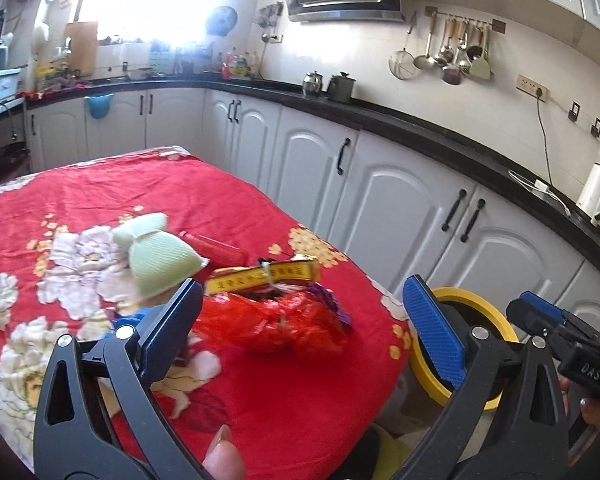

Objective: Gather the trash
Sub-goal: 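Grasp the red plastic bag with the right tool while the left tool grasps the blue cloth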

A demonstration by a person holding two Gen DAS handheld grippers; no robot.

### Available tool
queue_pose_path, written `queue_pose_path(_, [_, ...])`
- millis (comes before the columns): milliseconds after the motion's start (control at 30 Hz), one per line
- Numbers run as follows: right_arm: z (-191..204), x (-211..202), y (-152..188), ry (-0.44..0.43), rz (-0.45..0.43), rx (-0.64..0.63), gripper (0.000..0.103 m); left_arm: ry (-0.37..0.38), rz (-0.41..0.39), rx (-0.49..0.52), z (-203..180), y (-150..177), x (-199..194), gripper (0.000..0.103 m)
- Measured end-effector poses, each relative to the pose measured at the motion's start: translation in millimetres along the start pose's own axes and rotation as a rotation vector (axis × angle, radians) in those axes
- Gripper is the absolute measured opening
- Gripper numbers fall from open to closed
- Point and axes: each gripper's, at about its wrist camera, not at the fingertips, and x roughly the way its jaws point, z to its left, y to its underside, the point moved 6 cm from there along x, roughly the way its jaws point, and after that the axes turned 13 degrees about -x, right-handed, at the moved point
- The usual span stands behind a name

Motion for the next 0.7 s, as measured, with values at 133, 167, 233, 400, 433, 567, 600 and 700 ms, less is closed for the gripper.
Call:
queue_pose_path(133, [23, 5, -7, -0.03, -0.008, -0.049, 0.073, -0.015, -0.018, -0.005, 9, -5, -5, 0.092])
queue_pose_path(167, [28, 7, -8, -0.037, -0.009, -0.059, 0.074, -0.017, -0.02, -0.006, 10, -6, -6, 0.092])
queue_pose_path(233, [36, 9, -10, -0.046, -0.011, -0.075, 0.075, -0.024, -0.026, -0.01, 15, -8, -8, 0.092])
queue_pose_path(400, [54, 19, -14, -0.072, -0.005, -0.11, 0.075, -0.048, -0.044, -0.016, 28, -11, -14, 0.092])
queue_pose_path(433, [58, 21, -15, -0.077, -0.003, -0.12, 0.075, -0.052, -0.046, -0.02, 31, -12, -15, 0.092])
queue_pose_path(567, [72, 32, -15, -0.089, 0.014, -0.15, 0.076, -0.076, -0.054, -0.031, 43, -15, -18, 0.092])
queue_pose_path(600, [74, 35, -15, -0.095, 0.018, -0.155, 0.076, -0.084, -0.055, -0.033, 47, -16, -19, 0.092])
queue_pose_path(700, [86, 46, -13, -0.111, 0.039, -0.176, 0.076, -0.104, -0.057, -0.042, 57, -17, -20, 0.092])
